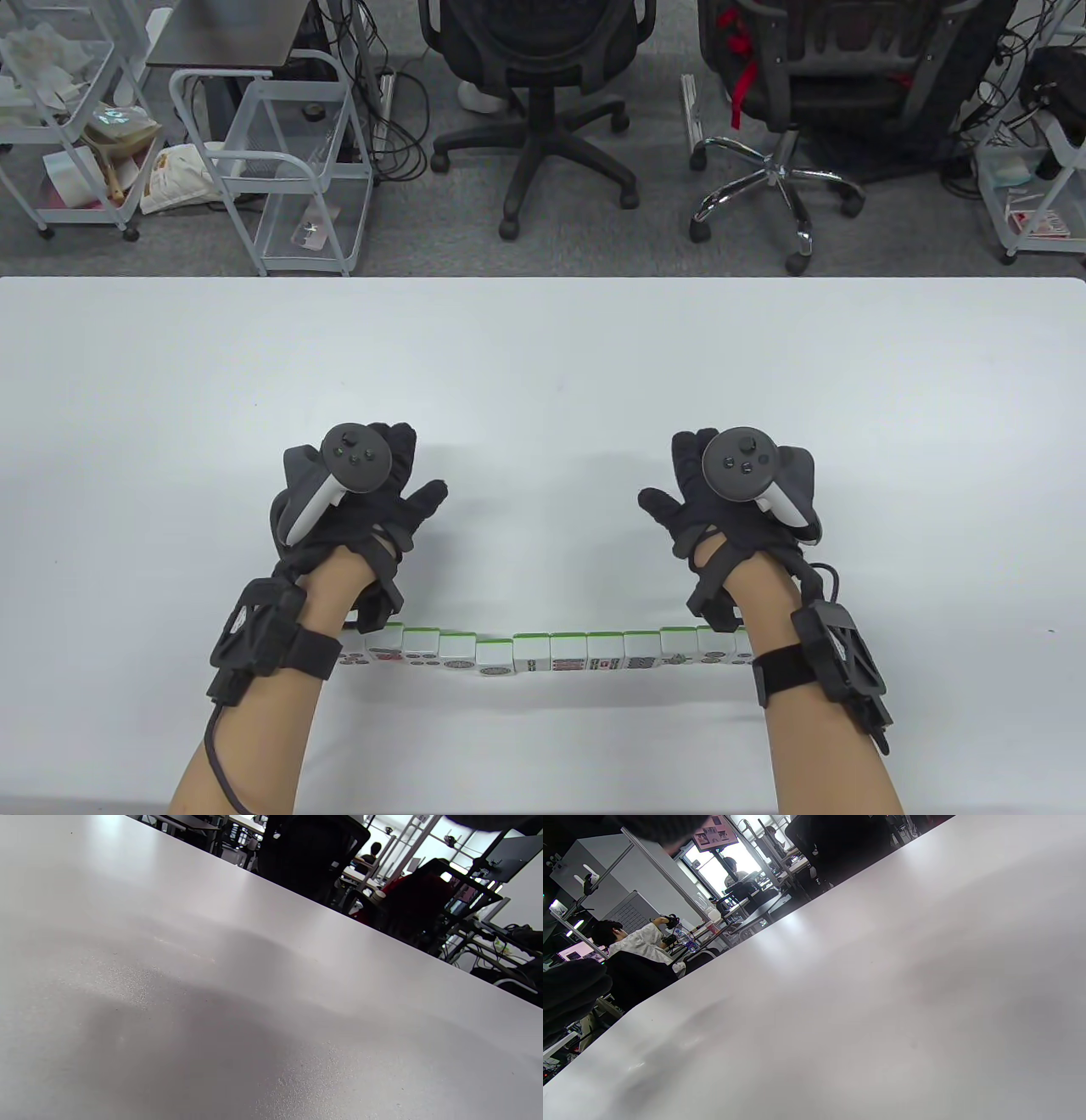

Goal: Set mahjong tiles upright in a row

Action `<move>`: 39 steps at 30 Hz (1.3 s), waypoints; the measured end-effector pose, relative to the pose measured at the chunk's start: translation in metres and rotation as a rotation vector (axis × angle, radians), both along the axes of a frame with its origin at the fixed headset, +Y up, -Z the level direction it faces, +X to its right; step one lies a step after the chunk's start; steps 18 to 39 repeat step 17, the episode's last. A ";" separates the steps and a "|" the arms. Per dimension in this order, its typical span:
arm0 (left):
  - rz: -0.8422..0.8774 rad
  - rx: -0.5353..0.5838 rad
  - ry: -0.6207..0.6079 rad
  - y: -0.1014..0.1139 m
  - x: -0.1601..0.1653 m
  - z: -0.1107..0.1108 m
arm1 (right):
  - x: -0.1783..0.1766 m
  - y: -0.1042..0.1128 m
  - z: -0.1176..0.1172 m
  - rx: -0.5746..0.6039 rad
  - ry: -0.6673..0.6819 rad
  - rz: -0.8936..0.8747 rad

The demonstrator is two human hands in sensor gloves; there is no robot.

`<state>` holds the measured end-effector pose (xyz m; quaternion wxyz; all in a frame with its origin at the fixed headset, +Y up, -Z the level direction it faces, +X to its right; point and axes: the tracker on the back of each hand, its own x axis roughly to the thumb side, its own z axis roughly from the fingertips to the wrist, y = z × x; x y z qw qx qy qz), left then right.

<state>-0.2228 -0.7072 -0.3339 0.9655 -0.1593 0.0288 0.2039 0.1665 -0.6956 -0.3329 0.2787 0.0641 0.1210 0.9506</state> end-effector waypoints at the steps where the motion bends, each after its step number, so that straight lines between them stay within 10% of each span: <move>1: -0.001 -0.001 0.000 0.000 0.000 0.000 | -0.001 0.000 0.000 -0.002 0.005 0.006; 39: -0.012 0.013 -0.013 0.002 0.005 0.001 | 0.001 0.000 0.007 -0.007 0.026 0.041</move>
